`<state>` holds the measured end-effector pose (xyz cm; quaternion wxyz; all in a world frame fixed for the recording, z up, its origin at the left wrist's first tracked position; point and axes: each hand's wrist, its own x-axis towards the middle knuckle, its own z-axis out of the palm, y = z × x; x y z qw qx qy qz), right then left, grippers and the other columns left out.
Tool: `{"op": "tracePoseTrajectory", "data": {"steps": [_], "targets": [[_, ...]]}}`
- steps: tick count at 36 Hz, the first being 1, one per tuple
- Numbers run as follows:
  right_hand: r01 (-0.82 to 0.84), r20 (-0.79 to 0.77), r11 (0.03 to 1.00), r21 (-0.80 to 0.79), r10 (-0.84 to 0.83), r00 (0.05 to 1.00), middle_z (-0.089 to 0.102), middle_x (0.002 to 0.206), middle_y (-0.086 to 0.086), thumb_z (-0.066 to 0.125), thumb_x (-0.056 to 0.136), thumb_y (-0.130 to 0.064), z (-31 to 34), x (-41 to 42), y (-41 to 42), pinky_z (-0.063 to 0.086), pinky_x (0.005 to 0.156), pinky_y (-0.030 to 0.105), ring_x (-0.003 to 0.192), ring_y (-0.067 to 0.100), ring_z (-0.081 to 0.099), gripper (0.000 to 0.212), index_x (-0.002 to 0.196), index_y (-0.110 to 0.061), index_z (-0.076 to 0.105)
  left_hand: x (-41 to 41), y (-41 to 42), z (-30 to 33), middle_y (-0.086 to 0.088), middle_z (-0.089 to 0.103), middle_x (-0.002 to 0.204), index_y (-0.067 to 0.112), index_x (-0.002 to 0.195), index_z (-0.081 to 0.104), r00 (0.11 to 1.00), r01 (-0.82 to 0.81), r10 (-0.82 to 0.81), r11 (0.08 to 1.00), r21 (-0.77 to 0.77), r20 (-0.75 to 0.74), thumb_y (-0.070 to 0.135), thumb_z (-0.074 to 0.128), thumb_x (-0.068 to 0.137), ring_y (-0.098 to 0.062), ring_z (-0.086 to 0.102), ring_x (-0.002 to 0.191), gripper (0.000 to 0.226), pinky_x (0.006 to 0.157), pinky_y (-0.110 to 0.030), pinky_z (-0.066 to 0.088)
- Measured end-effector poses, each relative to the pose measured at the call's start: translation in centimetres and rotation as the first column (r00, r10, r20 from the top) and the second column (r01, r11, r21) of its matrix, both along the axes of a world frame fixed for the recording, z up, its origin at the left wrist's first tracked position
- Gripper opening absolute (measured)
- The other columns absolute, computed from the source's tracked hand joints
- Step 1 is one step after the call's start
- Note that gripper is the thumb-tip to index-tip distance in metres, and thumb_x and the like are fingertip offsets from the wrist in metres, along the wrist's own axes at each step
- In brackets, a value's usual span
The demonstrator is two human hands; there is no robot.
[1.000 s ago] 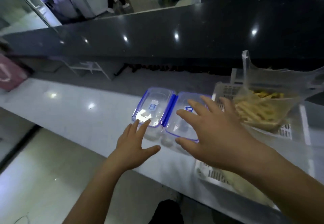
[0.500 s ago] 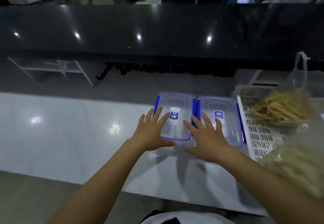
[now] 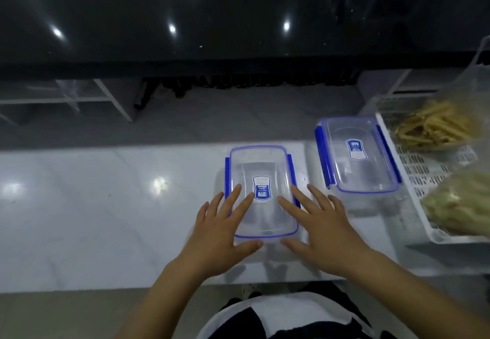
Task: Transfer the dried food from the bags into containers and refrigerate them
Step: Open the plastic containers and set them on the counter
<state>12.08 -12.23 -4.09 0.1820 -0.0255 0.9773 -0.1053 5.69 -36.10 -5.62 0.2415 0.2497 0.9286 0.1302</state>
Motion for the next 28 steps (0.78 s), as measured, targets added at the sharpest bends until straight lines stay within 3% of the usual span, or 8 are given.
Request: {"op": "tracePoseTrajectory", "data": {"steps": [2,5,8,10,13,17,23,28], "targets": [[-0.006,0.027,0.998,-0.066,0.008,1.0,-0.009,0.166,-0.015,0.039,0.089,-0.075,0.5,0.7,-0.4,0.0,0.122,0.042,0.152,0.014,-0.011,0.078,0.153,-0.053,0.0,0.5,-1.1,0.7,0.022,-0.019,0.163,0.056,0.15,-0.008,0.999,-0.008,0.007,0.999,0.034,0.047,0.087,0.029,0.071,-0.015,-0.011,0.153,0.092,0.125,-0.046,0.007],[0.144,0.084,0.902,-0.406,-0.12,0.989,0.012,0.162,-0.028,0.056,0.088,-0.066,1.6,1.0,-0.5,0.024,0.112,0.019,0.145,-0.004,0.015,0.073,0.147,-0.063,0.014,0.9,-1.8,1.7,0.033,-0.009,0.16,0.069,0.143,0.003,0.977,-0.182,0.131,0.923,0.338,0.168,0.08,0.047,0.073,-0.004,0.009,0.149,0.083,0.116,-0.037,0.031],[0.427,0.206,0.542,-0.724,-0.42,0.884,0.04,0.145,-0.029,0.071,0.088,-0.042,1.9,0.3,-0.3,0.048,0.088,0.015,0.124,-0.003,0.05,0.065,0.141,-0.06,0.037,0.2,-2.1,1.7,0.027,0.02,0.157,0.065,0.144,0.021,0.856,-0.517,0.389,0.65,0.557,0.341,0.055,0.071,0.081,0.001,0.04,0.132,0.082,0.09,-0.019,0.052],[0.566,0.363,0.266,-0.78,-0.544,0.757,0.054,0.135,-0.015,0.07,0.091,-0.029,1.8,-0.5,-0.2,0.058,0.078,0.025,0.109,0.009,0.064,0.054,0.138,-0.047,0.05,-0.6,-2.4,1.4,0.016,0.043,0.147,0.055,0.143,0.038,0.681,-0.732,0.478,0.443,0.517,0.555,0.038,0.076,0.086,-0.008,0.059,0.116,0.071,0.069,-0.018,0.058],[0.642,0.528,0.019,-0.767,-0.549,0.647,0.071,0.113,0.004,0.068,0.092,-0.014,1.1,-1.2,-0.4,0.061,0.069,0.032,0.094,0.02,0.074,0.043,0.132,-0.028,0.06,-1.7,-3.1,0.5,0.002,0.072,0.12,0.036,0.137,0.055,0.455,-0.88,0.379,0.327,0.343,0.806,0.031,0.075,0.086,-0.021,0.073,0.101,0.054,0.073,-0.034,0.063],[0.691,0.605,-0.06,-0.721,-0.54,0.585,0.077,0.094,0.007,0.069,0.09,-0.004,0.1,-0.9,-0.8,0.059,0.061,0.028,0.081,0.022,0.076,0.036,0.122,-0.02,0.066,-2.0,-3.5,-0.5,-0.003,0.077,0.106,0.034,0.126,0.064,0.413,-0.888,0.317,0.348,0.301,0.854,0.023,0.074,0.088,-0.021,0.076,0.093,0.041,0.068,-0.033,0.062],[0.723,0.687,-0.15,-0.675,-0.484,0.541,0.077,0.101,0.011,0.071,0.088,-0.006,-0.9,0.2,-0.7,0.06,0.066,0.033,0.09,0.027,0.075,0.037,0.119,-0.024,0.067,-2.0,-3.9,-1.2,-0.007,0.077,0.106,0.032,0.122,0.066,0.389,-0.893,0.265,0.344,0.29,0.882,0.017,0.074,0.087,-0.025,0.076,0.093,0.039,0.065,-0.032,0.061],[0.704,0.65,-0.129,-0.699,-0.524,0.549,0.077,0.097,0.01,0.068,0.09,-0.003,-0.8,0.8,-0.7,0.059,0.062,0.031,0.084,0.025,0.076,0.034,0.118,-0.022,0.068,-2.0,-4.4,-1.7,-0.012,0.076,0.109,0.027,0.124,0.066,0.351,-0.907,0.209,0.317,0.277,0.913,0.011,0.069,0.09,-0.028,0.076,0.093,0.037,0.068,-0.034,0.061]]}}
